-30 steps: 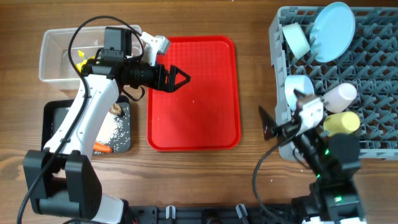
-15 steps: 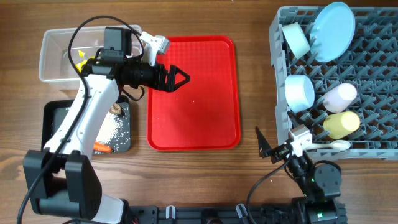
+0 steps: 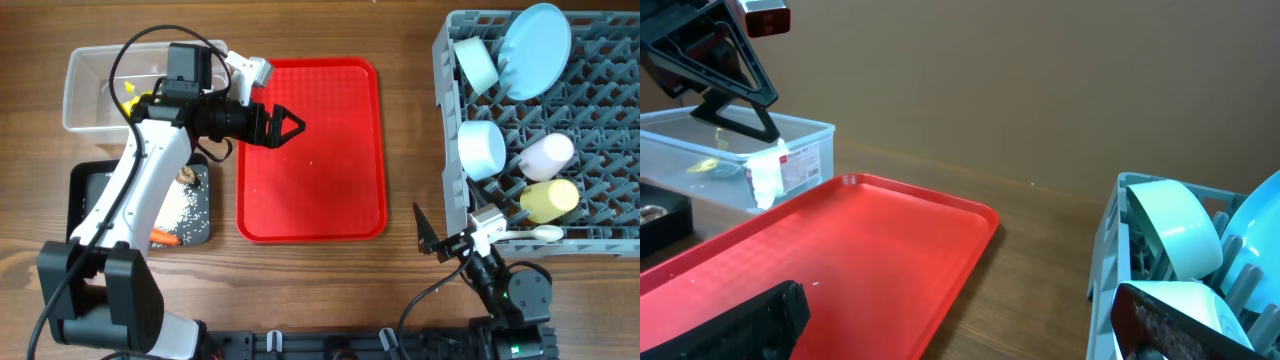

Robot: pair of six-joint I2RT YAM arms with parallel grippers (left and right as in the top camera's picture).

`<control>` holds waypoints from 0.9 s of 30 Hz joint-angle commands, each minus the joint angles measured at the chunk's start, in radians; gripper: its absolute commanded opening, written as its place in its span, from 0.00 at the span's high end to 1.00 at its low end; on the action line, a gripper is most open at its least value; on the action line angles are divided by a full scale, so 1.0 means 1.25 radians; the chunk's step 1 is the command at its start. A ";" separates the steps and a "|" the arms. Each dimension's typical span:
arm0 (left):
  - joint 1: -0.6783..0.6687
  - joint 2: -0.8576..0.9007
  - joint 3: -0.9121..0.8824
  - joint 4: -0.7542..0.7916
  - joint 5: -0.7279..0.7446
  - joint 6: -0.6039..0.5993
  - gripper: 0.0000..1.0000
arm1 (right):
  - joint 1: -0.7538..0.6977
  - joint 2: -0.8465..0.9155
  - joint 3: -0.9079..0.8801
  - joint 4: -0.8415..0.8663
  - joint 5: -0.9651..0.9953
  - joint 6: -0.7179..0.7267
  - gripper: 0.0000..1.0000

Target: Sort waste into correct bins and load items into the dishwasher rack

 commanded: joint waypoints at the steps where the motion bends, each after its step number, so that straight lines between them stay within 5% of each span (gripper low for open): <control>1: 0.001 -0.006 0.009 0.002 -0.005 0.010 0.00 | -0.004 -0.012 -0.002 0.002 0.016 0.004 0.00; 9: 0.001 -0.007 0.009 0.002 -0.005 0.010 0.00 | -0.004 -0.012 -0.002 0.002 0.016 0.004 0.01; 14: -0.014 -0.044 0.009 0.002 -0.154 0.010 0.00 | -0.004 -0.012 -0.002 0.002 0.016 0.004 0.00; 22: -0.025 -0.383 -0.052 -0.091 -0.342 0.023 0.00 | -0.004 -0.012 -0.002 0.002 0.016 0.004 0.00; 27: 0.022 -0.623 -0.286 0.057 -0.301 0.028 0.00 | -0.004 -0.012 -0.002 0.002 0.016 0.004 0.00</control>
